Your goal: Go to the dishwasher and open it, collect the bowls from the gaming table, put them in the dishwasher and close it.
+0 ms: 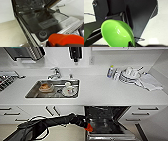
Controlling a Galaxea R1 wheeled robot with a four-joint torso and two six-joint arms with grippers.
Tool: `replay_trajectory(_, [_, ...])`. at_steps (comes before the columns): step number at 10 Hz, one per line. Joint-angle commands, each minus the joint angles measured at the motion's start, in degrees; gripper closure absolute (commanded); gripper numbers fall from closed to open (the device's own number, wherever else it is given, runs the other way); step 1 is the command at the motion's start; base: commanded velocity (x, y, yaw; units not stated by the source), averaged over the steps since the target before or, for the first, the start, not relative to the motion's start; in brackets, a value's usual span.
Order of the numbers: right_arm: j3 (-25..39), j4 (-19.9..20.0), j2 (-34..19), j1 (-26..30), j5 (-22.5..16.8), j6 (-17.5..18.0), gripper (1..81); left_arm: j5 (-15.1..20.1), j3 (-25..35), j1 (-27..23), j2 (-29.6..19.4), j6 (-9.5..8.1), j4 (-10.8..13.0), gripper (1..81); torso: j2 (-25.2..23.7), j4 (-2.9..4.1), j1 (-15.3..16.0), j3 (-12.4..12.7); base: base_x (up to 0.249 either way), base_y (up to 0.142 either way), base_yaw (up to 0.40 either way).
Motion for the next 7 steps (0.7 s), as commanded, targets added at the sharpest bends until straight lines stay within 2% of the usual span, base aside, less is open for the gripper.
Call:
replay_trajectory(1, [0.9,-0.2,-0.4,-0.7,-3.9,0.1,81.1,4.0,-1.6,-10.8,5.7,-0.05,-1.3,81.1,0.0,0.00,0.0,0.0,0.000,0.000,0.000])
replay_trajectory(4, [1.0,-0.2,-0.3,-0.5,-3.9,0.1,81.1,2.4,-1.6,-11.4,9.6,-0.13,-1.0,81.1,0.0,0.00,0.0,0.0,0.000,0.000,0.000])
replay_trajectory(5, [1.0,-0.1,-0.3,-0.5,-3.9,0.1,81.1,-1.3,-0.1,-11.3,9.6,-0.13,-1.6,81.1,0.0,0.00,0.0,0.0,0.000,0.000,0.000])
replay_trajectory(7, [1.0,-0.1,-0.3,-0.5,-3.9,0.1,81.1,-6.0,2.2,-11.3,10.0,-0.22,-5.0,81.1,0.0,0.00,0.0,0.0,0.000,0.000,0.000])
